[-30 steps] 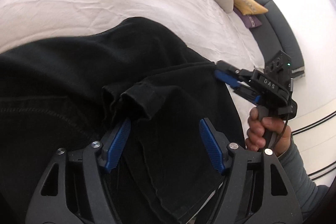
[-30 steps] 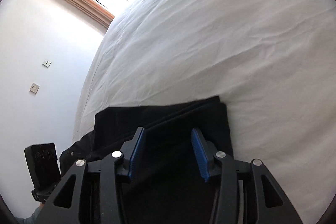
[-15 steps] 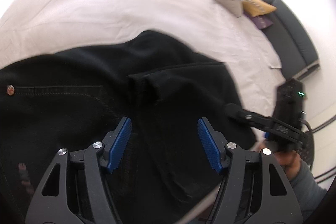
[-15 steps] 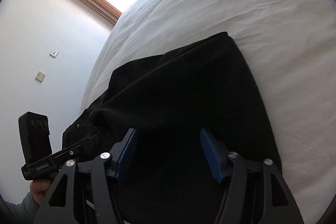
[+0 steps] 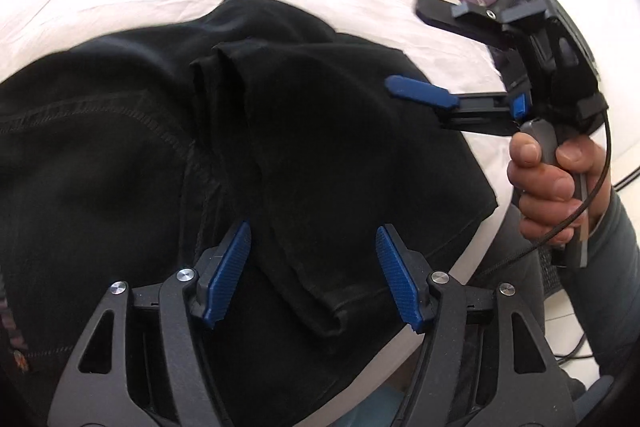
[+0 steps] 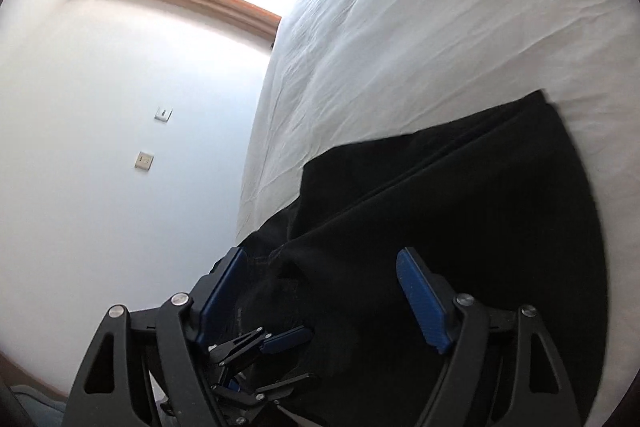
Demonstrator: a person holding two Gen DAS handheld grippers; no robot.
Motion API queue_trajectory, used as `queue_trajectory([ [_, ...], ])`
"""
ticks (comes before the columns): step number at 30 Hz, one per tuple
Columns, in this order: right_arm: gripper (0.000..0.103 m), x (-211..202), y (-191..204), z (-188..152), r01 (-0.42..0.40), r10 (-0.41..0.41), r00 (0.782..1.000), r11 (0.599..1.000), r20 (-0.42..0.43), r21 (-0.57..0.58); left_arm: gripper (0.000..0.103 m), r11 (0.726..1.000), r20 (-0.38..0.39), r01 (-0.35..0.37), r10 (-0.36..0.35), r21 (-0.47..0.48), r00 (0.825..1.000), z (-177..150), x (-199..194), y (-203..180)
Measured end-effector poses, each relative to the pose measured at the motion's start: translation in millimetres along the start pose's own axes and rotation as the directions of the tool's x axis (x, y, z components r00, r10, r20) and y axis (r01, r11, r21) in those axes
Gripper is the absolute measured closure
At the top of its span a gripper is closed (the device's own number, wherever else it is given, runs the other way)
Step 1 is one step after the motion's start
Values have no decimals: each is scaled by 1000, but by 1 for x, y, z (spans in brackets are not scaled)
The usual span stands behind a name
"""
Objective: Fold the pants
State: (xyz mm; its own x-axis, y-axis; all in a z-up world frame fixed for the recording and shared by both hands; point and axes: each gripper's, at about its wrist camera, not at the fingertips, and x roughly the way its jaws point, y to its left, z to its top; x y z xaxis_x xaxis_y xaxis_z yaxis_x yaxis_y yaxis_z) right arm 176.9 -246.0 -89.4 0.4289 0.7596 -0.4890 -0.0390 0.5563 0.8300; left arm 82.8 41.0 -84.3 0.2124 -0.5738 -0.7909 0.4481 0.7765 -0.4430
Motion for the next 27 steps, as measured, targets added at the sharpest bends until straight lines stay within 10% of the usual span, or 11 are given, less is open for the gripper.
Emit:
queue_trajectory([
  [4, 23, 60, 0, 6, 65, -69, 989, 997, -130, -37, 39, 1000, 3, 1, -1, -5, 1000, -10, -6, 5],
  [12, 20, 54, 47, 4, 2, -12, 995, 995, -97, -99, 39, 997, 132, 1, 10, -80, 991, -30, -69, 16],
  [18, 16, 96, 37, -24, 141, -151, 983, 985, -101, -104, 38, 966, 190, -29, 80, -258, 978, -73, -127, 53],
  [22, 17, 103, 61, -36, 16, -28, 989, 996, -145, -82, 32, 901, 260, -36, 164, -433, 952, -111, -177, 102],
  [27, 17, 94, 65, -43, -22, 18, 998, 998, -61, -55, 20, 743, 305, -5, 280, -669, 910, -165, -211, 161],
])
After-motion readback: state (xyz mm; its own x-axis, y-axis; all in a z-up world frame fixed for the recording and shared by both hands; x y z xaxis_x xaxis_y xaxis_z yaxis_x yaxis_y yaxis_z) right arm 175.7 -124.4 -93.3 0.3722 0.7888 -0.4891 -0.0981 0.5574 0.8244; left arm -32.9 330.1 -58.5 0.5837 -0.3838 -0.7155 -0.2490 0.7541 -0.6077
